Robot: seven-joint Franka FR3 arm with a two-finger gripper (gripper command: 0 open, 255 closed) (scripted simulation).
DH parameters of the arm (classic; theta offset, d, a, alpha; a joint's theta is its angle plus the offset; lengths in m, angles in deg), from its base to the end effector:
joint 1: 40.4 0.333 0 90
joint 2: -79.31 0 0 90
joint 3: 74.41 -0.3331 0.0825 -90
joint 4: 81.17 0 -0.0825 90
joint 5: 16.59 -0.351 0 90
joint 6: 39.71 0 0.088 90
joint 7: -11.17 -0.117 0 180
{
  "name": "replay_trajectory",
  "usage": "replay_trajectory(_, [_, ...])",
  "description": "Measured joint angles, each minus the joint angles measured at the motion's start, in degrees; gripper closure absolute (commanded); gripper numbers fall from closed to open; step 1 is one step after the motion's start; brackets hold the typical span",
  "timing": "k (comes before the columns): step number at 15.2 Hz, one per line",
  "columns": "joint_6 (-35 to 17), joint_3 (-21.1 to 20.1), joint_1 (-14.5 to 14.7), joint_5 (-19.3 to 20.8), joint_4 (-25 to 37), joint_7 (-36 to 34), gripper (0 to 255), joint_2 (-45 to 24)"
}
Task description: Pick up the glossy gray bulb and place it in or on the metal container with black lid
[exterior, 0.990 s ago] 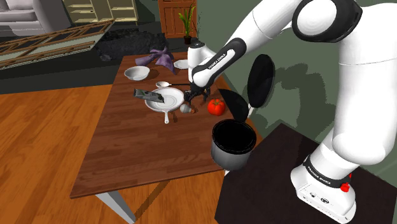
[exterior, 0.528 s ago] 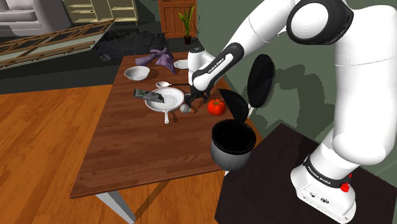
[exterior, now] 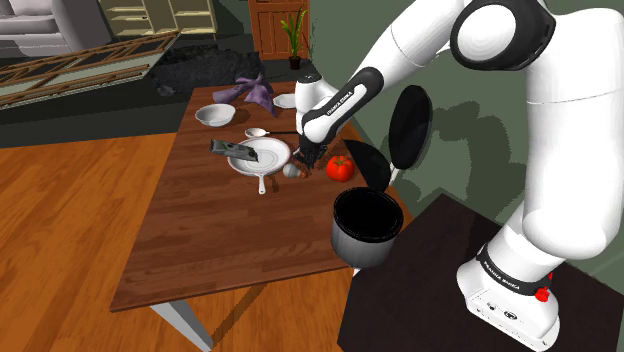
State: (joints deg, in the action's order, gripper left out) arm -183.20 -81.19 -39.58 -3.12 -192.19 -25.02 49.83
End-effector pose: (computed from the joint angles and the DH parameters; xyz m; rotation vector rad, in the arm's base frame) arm 0.6120 0.0771 0.2537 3.0377 -0.5070 0.1354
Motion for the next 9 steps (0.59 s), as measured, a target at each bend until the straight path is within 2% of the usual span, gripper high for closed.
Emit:
replay_trajectory(5, [0.00, 0.00, 0.00, 0.00, 0.00, 0.00, 255, 0.00])
replay_trajectory(6, [0.00, 0.00, 0.00, 0.00, 0.00, 0.00, 0, 0.00])
replay_trajectory(7, [0.00, 0.00, 0.00, 0.00, 0.00, 0.00, 0, 0.00])
replay_trajectory(9, [5.13, -1.85, -0.91, -1.04, 6.39, 4.98, 0, -3.41])
